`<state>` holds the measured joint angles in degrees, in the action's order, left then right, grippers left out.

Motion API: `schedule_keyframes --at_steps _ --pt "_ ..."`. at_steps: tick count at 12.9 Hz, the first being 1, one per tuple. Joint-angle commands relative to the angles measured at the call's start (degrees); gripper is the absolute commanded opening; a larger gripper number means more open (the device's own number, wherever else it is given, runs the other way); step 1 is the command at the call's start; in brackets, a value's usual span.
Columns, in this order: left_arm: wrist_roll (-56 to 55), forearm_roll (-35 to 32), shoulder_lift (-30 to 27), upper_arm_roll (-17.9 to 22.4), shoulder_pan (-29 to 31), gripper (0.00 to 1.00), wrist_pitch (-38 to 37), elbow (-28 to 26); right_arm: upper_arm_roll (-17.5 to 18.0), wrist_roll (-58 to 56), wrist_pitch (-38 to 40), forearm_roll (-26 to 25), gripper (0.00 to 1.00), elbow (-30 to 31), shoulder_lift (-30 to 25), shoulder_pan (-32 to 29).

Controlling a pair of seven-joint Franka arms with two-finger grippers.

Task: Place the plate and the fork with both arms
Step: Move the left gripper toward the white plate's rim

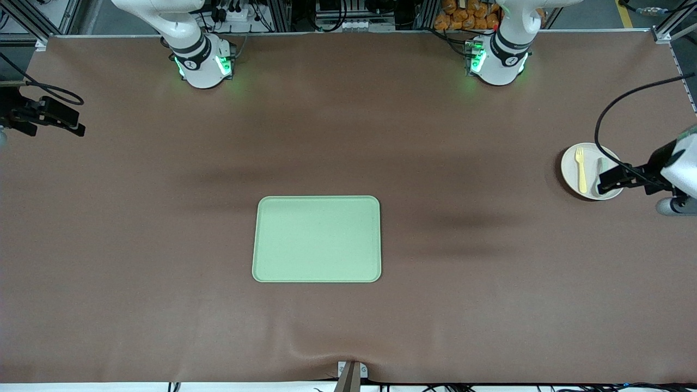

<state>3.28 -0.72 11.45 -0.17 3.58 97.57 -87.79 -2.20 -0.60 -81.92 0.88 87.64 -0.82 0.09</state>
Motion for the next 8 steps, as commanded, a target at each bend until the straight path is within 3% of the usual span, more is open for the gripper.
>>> schedule_keyframes --at_steps 1,4,8 --pt "4.6 0.7 2.6 -0.4 5.9 1.00 1.9 0.3 -0.2 0.9 -0.2 -0.2 1.00 0.2 -0.2 0.4" --pt "10.5 1.6 5.6 -0.5 11.9 1.00 5.7 -1.7 -0.2 0.9 -0.2 -0.2 1.00 0.2 -0.2 0.4" --pt "19.9 1.7 6.8 -0.6 19.8 1.00 12.8 -8.7 -0.2 0.9 -0.2 -0.2 1.00 0.2 -0.2 0.4"
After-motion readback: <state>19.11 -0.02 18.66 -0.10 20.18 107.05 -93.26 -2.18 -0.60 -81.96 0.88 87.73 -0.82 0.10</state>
